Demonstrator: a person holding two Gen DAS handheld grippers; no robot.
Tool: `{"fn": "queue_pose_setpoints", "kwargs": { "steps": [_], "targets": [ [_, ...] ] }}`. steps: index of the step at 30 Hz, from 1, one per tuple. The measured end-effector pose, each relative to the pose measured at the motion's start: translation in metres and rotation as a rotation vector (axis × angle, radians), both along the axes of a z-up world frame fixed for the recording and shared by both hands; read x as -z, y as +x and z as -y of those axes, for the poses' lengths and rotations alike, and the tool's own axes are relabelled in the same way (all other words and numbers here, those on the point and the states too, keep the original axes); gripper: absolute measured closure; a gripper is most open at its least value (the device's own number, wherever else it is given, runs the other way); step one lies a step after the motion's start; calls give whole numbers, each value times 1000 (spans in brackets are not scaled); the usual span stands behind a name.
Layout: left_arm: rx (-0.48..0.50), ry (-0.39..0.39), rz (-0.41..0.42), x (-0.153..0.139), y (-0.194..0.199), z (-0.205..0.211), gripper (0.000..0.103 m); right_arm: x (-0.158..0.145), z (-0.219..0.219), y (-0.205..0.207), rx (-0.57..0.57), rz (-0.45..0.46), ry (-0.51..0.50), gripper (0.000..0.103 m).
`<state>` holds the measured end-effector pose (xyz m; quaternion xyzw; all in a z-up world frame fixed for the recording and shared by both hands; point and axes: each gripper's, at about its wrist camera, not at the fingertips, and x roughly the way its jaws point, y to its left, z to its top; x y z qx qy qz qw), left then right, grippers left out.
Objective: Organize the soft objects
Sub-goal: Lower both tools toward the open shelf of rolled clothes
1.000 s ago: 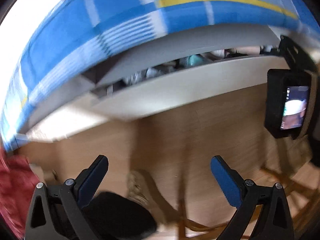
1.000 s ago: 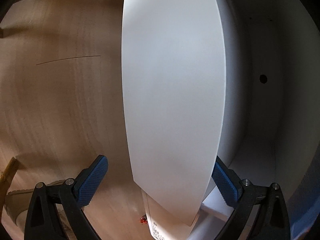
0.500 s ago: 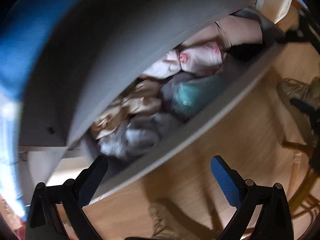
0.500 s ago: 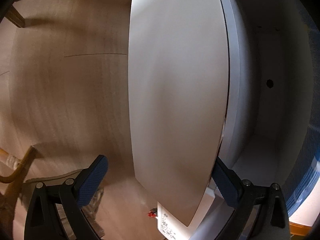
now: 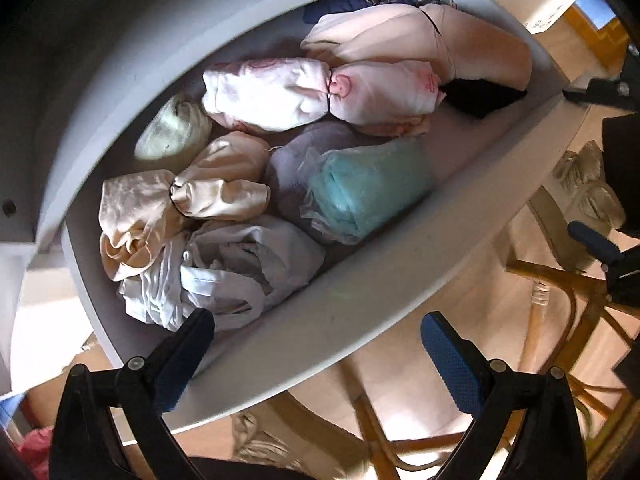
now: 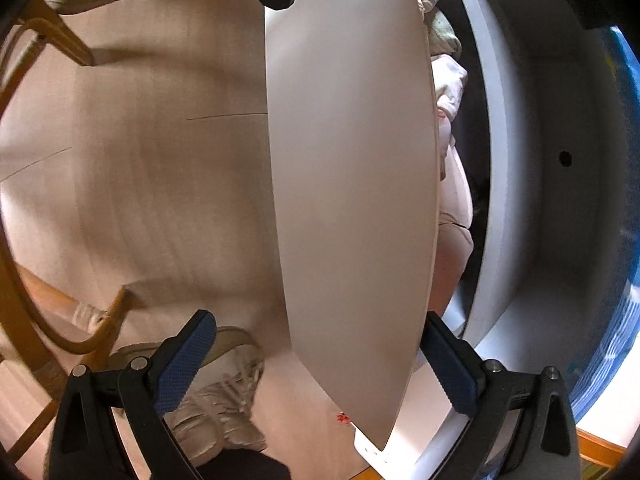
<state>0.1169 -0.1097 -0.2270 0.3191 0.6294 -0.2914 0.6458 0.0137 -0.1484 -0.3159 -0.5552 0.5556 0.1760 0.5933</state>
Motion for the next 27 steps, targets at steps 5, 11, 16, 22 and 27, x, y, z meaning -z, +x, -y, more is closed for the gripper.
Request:
{"fn": "queue_pose_setpoints", "kwargs": {
  "steps": [5,11,16,22,27],
  "targets": [
    [57,63,-37,0,-6,6,1,-14,-3,-12,33,-89,76,1],
    [100,113,-89,1,-17,16,1,-75,-4,8,202,-87,339,10],
    [114,139,-123,-3,-2,33,1,-111,25,39,445,-48,519,10],
    [178,203,-139,-5,-15,55,1,-124,68,75,743,-74,582,11],
    [186,203,-185,-11,-7,64,1,-117,105,100,943,-69,668,27]
  ]
}}
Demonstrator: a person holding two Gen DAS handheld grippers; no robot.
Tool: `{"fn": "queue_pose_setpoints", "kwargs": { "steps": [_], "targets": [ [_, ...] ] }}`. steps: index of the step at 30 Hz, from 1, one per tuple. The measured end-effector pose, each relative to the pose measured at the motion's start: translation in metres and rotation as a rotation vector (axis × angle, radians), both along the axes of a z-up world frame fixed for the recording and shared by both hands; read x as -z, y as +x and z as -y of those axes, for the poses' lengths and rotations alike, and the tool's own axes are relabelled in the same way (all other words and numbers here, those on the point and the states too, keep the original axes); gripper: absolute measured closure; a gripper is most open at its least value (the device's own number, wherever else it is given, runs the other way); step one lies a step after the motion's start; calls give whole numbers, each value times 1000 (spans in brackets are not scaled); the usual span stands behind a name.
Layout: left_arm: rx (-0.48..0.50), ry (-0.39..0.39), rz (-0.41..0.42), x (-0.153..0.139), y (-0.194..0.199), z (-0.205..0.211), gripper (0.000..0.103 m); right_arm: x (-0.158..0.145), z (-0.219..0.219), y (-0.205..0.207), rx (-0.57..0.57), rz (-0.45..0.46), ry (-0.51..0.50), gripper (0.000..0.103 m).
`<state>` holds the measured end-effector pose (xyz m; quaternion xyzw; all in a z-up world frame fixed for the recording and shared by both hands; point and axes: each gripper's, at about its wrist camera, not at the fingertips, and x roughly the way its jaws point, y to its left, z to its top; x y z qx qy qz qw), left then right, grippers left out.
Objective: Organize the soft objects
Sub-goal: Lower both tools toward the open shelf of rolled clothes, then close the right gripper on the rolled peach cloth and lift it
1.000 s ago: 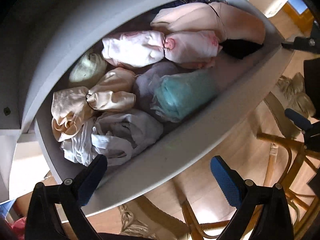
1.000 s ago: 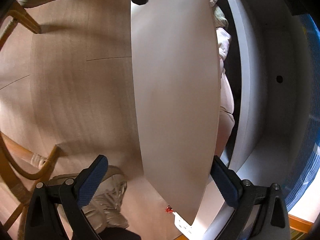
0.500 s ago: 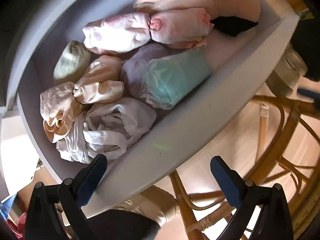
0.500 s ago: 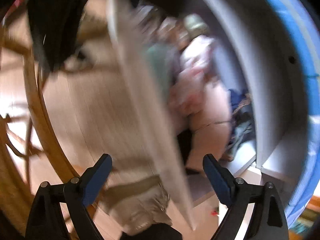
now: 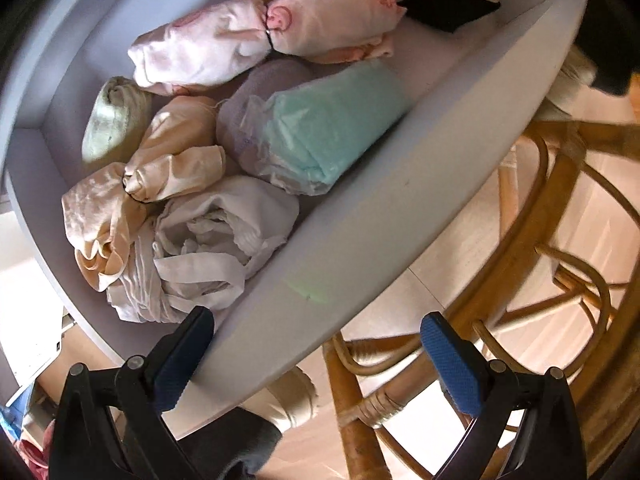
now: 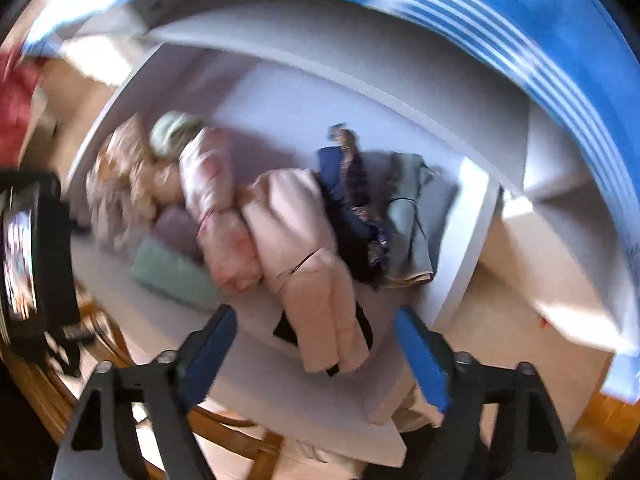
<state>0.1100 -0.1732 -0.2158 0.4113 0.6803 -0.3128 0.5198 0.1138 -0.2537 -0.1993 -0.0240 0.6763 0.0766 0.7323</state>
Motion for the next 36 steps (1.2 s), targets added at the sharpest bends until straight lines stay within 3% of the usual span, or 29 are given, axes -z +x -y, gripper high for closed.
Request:
{"fn": "queue_pose_setpoints", "kwargs": {
  "steps": [2,7,10,13,15,17,19,21,30,33,36],
  "targets": [
    [19,11,-13,-1,2,3,1,2,6,9,32,0,16,27],
    [-84,-28,-66,-18,32,6,1,24,6,34,-4,-26,-59,27],
    [-303,-184,-76,-52,82,6,1,34,0,44,-43,-51,-81,32],
    [-561,-311,36,-91,142,-4,0,42,-2,58,-62,-65,-99,46],
    [-723,-347,87,-105,169,-16,0,47,-1,67,-61,-77,-79,53],
    [-904,-399,115,-116,192,-32,0,51,-1,75,-59,-82,-68,53],
    [-1035,-444,112,-121,206,-43,0,56,-3,83,-69,-84,-77,53],
    [-1098,-473,97,-121,212,-49,0,60,-5,89,-78,-90,-87,53],
    [-1074,-436,70,-101,220,-6,0,71,-5,124,-110,-105,-114,53],
    [-1050,-432,80,-100,206,-5,0,75,1,138,-96,-123,-100,52],
    [-1029,-424,83,-98,203,-3,0,84,1,146,-104,-157,-87,43]
  ]
}}
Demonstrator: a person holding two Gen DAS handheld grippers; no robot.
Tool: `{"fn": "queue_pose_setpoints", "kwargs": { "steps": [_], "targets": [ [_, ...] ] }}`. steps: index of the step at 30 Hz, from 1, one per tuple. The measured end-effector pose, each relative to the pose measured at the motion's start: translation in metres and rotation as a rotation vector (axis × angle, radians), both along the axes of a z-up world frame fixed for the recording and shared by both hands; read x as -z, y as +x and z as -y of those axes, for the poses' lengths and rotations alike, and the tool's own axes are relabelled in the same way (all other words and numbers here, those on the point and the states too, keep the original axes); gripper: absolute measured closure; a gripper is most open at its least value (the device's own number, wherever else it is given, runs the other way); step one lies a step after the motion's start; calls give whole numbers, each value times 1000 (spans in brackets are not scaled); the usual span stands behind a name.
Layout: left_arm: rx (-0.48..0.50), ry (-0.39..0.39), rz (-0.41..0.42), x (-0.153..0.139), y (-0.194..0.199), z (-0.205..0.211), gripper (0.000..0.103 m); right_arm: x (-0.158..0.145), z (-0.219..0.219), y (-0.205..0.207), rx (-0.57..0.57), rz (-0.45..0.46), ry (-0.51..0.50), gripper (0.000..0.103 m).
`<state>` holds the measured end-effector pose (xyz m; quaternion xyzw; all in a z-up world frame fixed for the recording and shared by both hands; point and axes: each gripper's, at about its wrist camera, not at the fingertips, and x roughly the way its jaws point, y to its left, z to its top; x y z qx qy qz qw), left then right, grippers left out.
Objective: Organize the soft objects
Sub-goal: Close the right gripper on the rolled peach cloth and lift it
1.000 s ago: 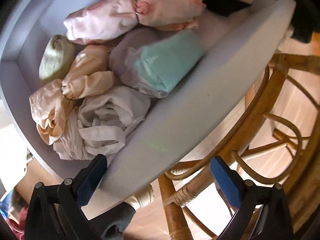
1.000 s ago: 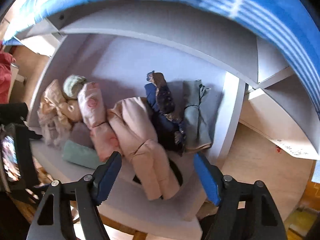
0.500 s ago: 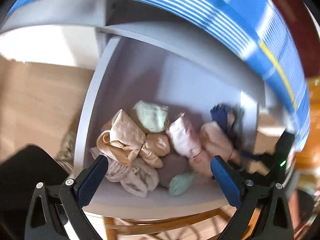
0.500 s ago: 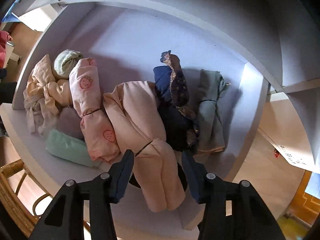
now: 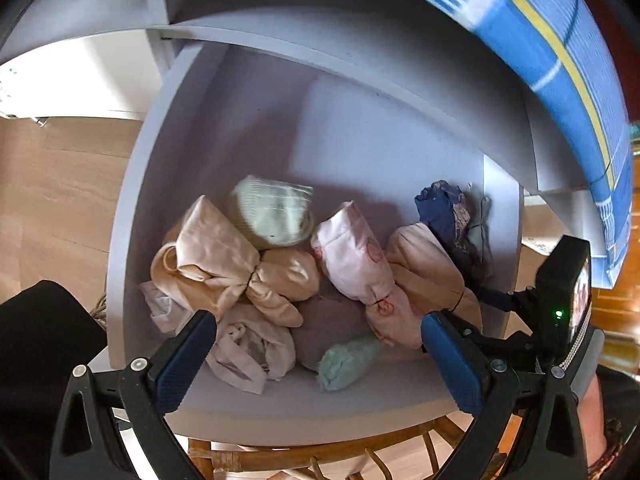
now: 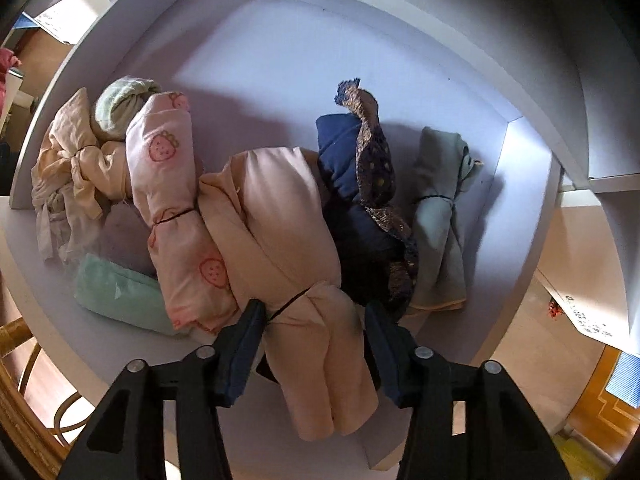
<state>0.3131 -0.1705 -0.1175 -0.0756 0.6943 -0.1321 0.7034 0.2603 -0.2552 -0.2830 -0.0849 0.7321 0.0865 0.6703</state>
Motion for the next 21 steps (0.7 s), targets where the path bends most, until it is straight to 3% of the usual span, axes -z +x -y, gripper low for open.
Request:
{"fn": "queue_pose_setpoints", "kwargs": {
  "steps": [5,11,17,21],
  "targets": [
    [26,22,-18,4,-9,-11,0,25,-11,7,-68,-57,-68,37],
    [44,46,-37,21,-16,-1,0,25,5,17,48,-67,5,42],
    [44,20,-104,52,-26,14,0,-13,49,19,202,-14,116,48],
    [43,-1,-144,76,-31,27,0,-43,71,15,259,21,128,48]
  ]
}}
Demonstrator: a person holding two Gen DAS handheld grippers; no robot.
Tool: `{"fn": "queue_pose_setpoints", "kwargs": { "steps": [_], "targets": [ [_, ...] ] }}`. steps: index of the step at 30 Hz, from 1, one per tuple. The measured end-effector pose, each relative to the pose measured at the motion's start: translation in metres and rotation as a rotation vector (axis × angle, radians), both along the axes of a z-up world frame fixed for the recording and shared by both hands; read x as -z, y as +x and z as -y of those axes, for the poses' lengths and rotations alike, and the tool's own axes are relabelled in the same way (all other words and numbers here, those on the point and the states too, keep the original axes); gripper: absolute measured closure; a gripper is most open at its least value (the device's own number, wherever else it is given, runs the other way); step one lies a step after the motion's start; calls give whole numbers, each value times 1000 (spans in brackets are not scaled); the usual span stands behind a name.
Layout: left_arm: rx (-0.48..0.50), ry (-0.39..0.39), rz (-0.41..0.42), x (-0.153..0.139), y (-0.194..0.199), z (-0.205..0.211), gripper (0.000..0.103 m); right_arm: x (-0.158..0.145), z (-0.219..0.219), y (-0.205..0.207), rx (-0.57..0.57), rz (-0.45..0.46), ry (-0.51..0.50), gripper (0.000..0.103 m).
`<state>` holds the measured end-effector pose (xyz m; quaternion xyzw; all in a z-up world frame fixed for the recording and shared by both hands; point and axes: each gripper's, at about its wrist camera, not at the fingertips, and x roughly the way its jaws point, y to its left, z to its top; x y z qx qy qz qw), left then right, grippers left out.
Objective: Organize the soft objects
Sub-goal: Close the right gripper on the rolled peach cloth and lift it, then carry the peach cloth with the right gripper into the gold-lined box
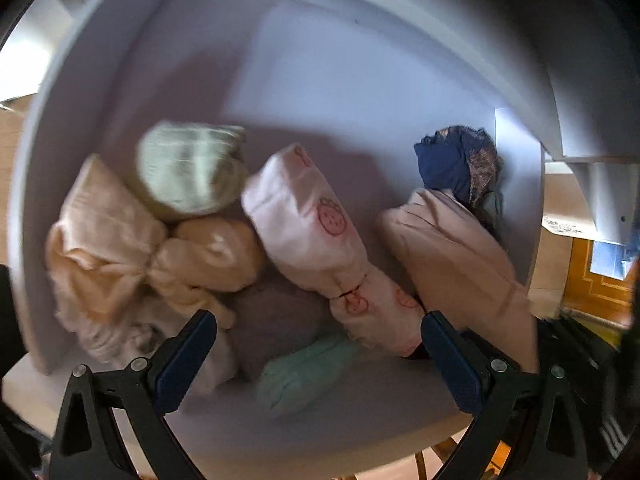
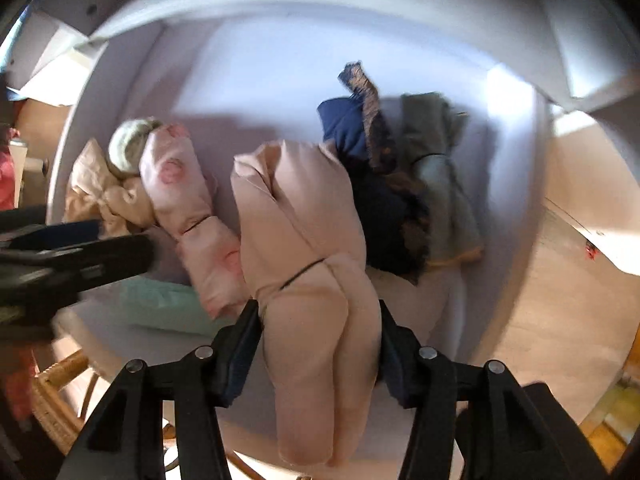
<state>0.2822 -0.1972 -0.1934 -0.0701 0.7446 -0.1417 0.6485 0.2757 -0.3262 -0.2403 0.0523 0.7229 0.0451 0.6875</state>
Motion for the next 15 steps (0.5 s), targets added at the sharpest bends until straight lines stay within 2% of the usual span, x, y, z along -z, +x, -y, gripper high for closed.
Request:
{"fn": "queue_pose_setpoints", "kwargs": {
  "steps": [5,8,15],
  "targets": [
    [15,-28,-34,20,-7,14,0,-19,33,-12,147,0,111,51],
    [9,-42,-65,33,-12,17,0,-32,44,-22,212,16,136,52],
    [23,-4,-38,50,-18,24,0,-70,57,-70,355,88,192,54]
  ]
}}
